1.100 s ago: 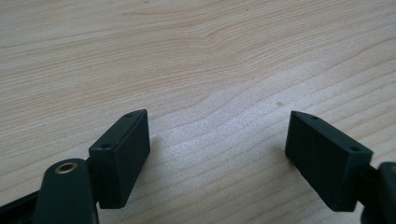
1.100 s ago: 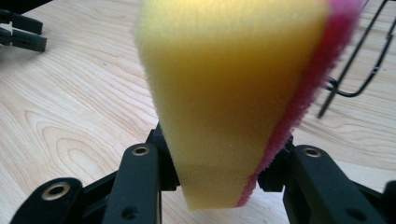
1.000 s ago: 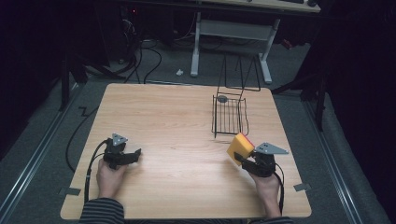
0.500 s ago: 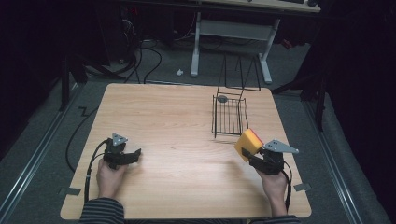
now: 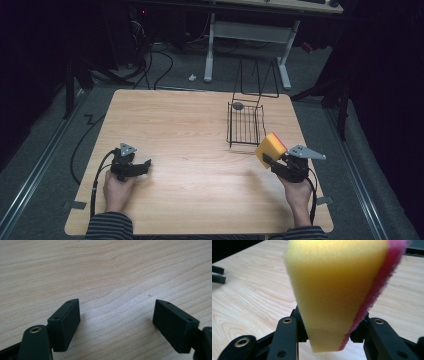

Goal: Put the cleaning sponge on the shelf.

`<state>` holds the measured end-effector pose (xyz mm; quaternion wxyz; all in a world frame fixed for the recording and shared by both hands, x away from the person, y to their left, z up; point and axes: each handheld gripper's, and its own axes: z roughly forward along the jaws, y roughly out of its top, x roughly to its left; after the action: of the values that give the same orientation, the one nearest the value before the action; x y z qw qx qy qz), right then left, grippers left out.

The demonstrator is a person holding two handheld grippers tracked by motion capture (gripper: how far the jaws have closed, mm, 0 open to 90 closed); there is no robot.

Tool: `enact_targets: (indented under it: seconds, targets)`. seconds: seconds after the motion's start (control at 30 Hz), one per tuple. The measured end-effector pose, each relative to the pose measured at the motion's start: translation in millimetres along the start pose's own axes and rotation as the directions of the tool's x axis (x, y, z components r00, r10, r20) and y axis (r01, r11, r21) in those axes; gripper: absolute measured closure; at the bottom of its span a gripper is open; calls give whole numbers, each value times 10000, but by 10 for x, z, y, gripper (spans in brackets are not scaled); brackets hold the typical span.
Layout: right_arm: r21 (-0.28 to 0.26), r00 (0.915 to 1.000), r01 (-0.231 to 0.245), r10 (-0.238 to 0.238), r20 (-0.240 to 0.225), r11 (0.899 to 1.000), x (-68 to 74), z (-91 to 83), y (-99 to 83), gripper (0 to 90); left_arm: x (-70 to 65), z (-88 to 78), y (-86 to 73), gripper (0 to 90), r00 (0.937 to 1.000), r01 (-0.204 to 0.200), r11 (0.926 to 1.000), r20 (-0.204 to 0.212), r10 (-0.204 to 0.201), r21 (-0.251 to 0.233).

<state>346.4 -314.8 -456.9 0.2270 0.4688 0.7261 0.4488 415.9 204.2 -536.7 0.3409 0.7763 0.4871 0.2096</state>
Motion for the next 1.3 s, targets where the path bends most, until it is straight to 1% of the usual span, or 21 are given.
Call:
enact_targets:
  seconds: [0.17,0.2,0.27,0.4,0.43,0.5,0.57,0.6,0.63,0.67,0.73,0.8,0.9,1.0,1.03,1.07,1.1,1.27,1.3]
  targets:
    - [-117,10000,27,-28,-61,9999,-28,-1,70,607,0,0,0,225,10000,0,10000,-1,0,2]
    - [-139,9999,-52,51,-113,9999,-45,12,91,607,0,0,0,225,10000,2,10000,1,-2,1]
    - [-60,9998,-109,108,-148,9999,-58,36,111,608,0,0,0,225,10000,1,10000,1,-1,0]
    - [37,9999,23,-23,-121,10000,-63,93,170,608,0,0,0,225,10000,4,10000,2,-4,2]
    - [-38,9999,26,-27,-141,10000,-63,107,185,608,0,0,0,225,10000,5,10000,0,-5,-3]
    - [-17,9999,-38,38,-165,10000,-67,124,211,608,0,0,0,225,10000,3,10000,2,-3,-2]
    - [-151,9996,-108,104,-280,9998,-80,144,234,607,0,0,0,225,10000,4,10000,2,-4,2]
    - [-162,9997,-115,111,-209,9998,-78,156,249,607,0,0,0,225,10000,4,10000,2,-4,0]
    - [-151,10000,38,-39,-63,9999,-75,172,266,608,0,0,0,225,10000,3,10000,2,-3,1]
    - [-142,9999,99,-100,-30,9999,-73,190,282,608,0,0,0,225,10000,1,10000,2,-1,2]
    - [-177,10000,55,-56,-69,9998,-77,208,294,608,0,0,0,225,10000,1,10000,2,-1,1]
    - [-184,10000,18,-19,-50,9998,-90,271,335,608,0,0,0,225,10000,2,10000,-1,-2,2]
    - [-189,10000,56,-57,-35,9998,-97,321,370,608,0,0,0,225,10000,4,10000,0,-4,1]
    - [-231,10000,5,-7,-60,9997,-109,355,380,608,0,0,0,225,10000,2,10000,1,-2,3]
    - [-110,10000,24,-24,28,9999,-135,399,399,608,0,0,0,225,10000,4,10000,0,-4,2]
    - [-110,10000,24,-24,28,9999,-135,399,399,608,0,0,0,225,10000,4,10000,0,-4,2]
    - [-161,9998,-180,180,-47,9997,-164,425,415,608,0,0,0,225,10000,2,10000,-1,-2,4]
    - [-146,9995,-306,307,79,9994,-210,499,440,607,0,0,0,225,10000,5,10000,-1,-5,2]
    - [-167,9993,-362,363,39,9992,-214,522,443,607,0,0,0,225,10000,7,10000,0,-7,0]
